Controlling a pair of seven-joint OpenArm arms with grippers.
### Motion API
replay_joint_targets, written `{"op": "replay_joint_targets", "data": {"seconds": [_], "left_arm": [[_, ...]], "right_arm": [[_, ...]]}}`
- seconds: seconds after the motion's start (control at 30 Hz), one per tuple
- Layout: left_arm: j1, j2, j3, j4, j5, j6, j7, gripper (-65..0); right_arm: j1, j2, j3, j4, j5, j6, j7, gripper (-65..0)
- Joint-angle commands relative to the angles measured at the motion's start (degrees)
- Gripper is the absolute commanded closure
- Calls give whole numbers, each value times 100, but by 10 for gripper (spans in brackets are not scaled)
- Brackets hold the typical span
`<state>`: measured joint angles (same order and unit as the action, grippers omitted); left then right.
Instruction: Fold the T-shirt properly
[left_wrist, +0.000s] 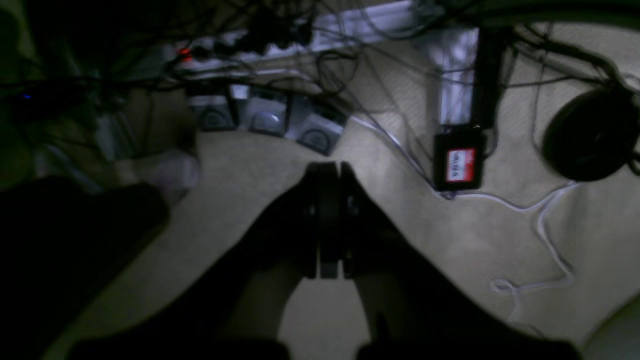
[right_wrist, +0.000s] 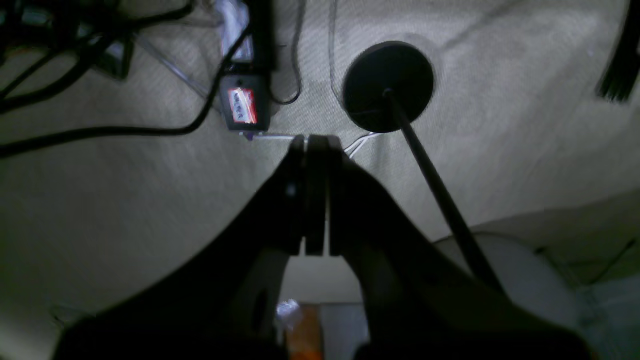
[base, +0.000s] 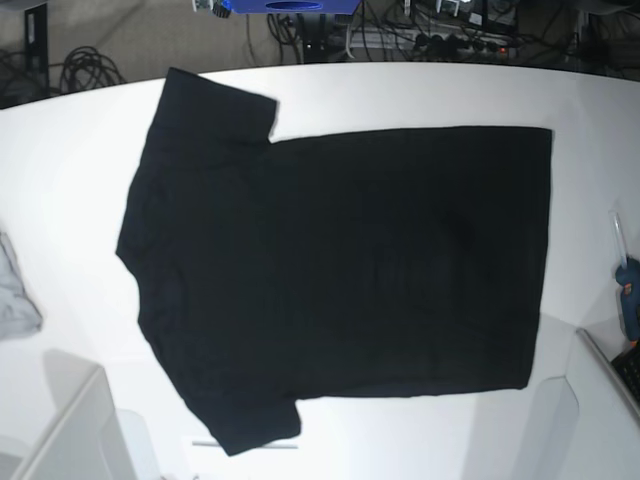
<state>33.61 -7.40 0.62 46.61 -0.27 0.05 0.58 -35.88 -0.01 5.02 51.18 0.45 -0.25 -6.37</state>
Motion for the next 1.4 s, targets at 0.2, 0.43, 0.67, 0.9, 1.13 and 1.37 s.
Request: {"op": "replay_joint_targets", "data": {"seconds": [0.2,0.43,0.67,0.9,1.13,1.37], "left_arm": [[1215,-363,4,1990,-3,25,-45,0],[2472,-662,-40,4099,-12,25,-36,0],[3404,-706,-75,5620,-12,25,-36,0],[3967,-785,-75,6535,-12,25,-36,0],[3615,-785,-84,6324,-12,25,-27,0],[2631,-750,4,4601,-12,25,562,0]], "right_arm": [[-1014,49,373,2034,4,-32,-704,0],[-1920,49,347,3898,4,-32,-1556,0],[-2641,49,347,5278,4,-32,-1600,0],[-3195,49,338,6227,12,-32,-1600,0],[-2861,49,338,6175,4,-32,-1609,0],[-1850,49,338,4618,4,-14,-2049,0]]}}
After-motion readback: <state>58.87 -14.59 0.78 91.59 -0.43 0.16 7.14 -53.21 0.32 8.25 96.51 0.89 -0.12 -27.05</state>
